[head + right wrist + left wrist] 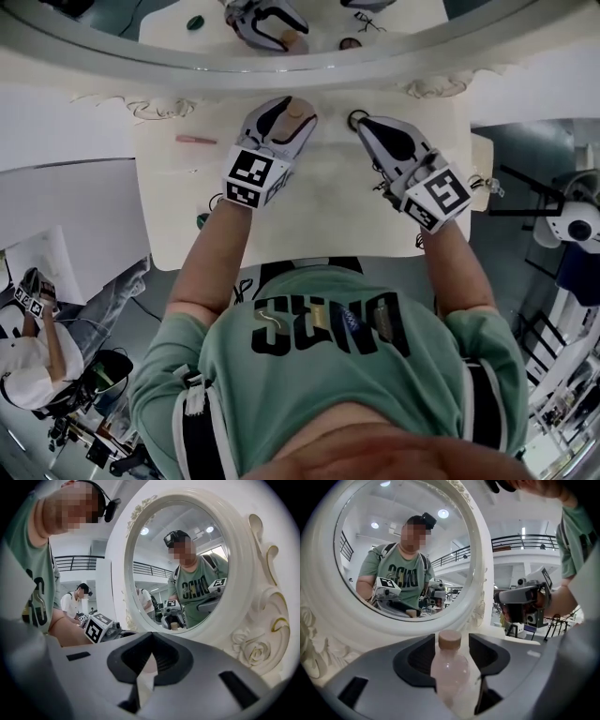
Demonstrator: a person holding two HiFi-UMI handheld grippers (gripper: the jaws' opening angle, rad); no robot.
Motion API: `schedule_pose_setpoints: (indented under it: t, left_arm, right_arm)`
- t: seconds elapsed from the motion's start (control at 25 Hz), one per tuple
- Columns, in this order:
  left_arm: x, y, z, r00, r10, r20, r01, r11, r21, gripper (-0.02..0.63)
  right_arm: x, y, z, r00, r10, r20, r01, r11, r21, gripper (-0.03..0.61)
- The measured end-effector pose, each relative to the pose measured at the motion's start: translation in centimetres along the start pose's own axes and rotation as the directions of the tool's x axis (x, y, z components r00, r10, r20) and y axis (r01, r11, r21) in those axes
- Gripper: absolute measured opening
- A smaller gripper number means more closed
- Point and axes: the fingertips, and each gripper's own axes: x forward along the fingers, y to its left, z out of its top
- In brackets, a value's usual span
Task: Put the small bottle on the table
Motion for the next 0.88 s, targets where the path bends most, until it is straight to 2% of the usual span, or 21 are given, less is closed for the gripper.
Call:
schedule_pose_setpoints:
  t: [0.44, 0.68, 0.88]
  left_arm:
    - [-6.2, -0.5, 6.7, 0.996, 0.045, 0.083, -0.042, 0.998, -0.037, 0.219]
    - [-10.8, -2.1, 10.3, 0.992, 0.055, 0.111, -0.053, 0.998, -0.027, 0.218]
    - [-14.8, -3.4, 13.0, 0.988, 0.061, 0.142, -0.063, 0.998, 0.007, 0.183]
  right_arm:
    - [-3.0, 1.4, 4.8, 1.000, -0.011, 0.011, 0.012, 1.000, -0.027, -0.006]
    - [-4.5, 3.0, 6.8, 1.000, -0.014, 0.009, 0.015, 0.999, -0.043, -0.006]
    - [-5.7, 4.2, 8.1, 1.000, -0.018, 0.012, 0.018, 0.999, -0.049, -0.006]
